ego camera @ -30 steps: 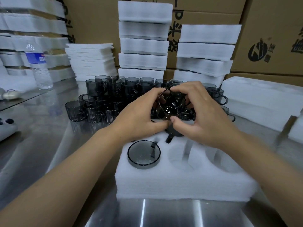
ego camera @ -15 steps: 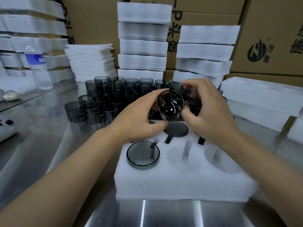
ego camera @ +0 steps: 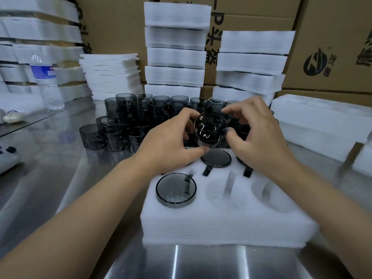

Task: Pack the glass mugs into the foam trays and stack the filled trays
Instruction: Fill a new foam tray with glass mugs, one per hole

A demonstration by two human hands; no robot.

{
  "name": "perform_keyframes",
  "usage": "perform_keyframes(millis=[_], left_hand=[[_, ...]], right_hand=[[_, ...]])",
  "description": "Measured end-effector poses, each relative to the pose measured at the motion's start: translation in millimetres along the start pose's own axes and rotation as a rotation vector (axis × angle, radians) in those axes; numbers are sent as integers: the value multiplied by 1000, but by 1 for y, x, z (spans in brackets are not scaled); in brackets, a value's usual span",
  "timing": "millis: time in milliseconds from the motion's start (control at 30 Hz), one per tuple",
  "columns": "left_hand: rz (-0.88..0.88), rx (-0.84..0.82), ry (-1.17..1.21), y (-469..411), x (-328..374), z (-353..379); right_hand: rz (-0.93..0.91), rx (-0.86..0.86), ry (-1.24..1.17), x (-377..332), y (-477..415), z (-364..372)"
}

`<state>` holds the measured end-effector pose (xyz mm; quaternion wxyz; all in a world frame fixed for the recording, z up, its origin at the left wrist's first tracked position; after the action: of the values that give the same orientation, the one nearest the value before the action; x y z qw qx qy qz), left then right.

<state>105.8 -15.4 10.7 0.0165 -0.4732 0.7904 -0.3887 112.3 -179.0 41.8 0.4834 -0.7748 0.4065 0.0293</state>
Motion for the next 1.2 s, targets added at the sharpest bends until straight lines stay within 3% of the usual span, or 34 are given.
perform_keyframes(millis=[267,533,667,900,1200], left_hand=[[-24,28,-12,1,3,-3],[14,-38,140,1,11,-3],[5,-220,209,3,10,8],[-46,-459,280,7,8,20],[-47,-600,316,12,12,22]], right_hand=[[-111,-259,-12,-14,8,11],[-55,-236,23,-14,4,4],[-26,-268,-49,-15,0,-2],[154,-856,-436,-9,11,11],[109,-1085,-423,-20,28,18]])
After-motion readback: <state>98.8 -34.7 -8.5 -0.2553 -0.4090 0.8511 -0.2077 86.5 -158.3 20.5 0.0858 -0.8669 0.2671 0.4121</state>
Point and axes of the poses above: each hand's wrist, its own y-axis away from the middle knuckle, its own z-axis out of the palm, x = y × z, the point moved 7 cm from there along -y, towards the middle knuckle, and after that the axes turned 8 degrees about z, right-handed, at the moved point
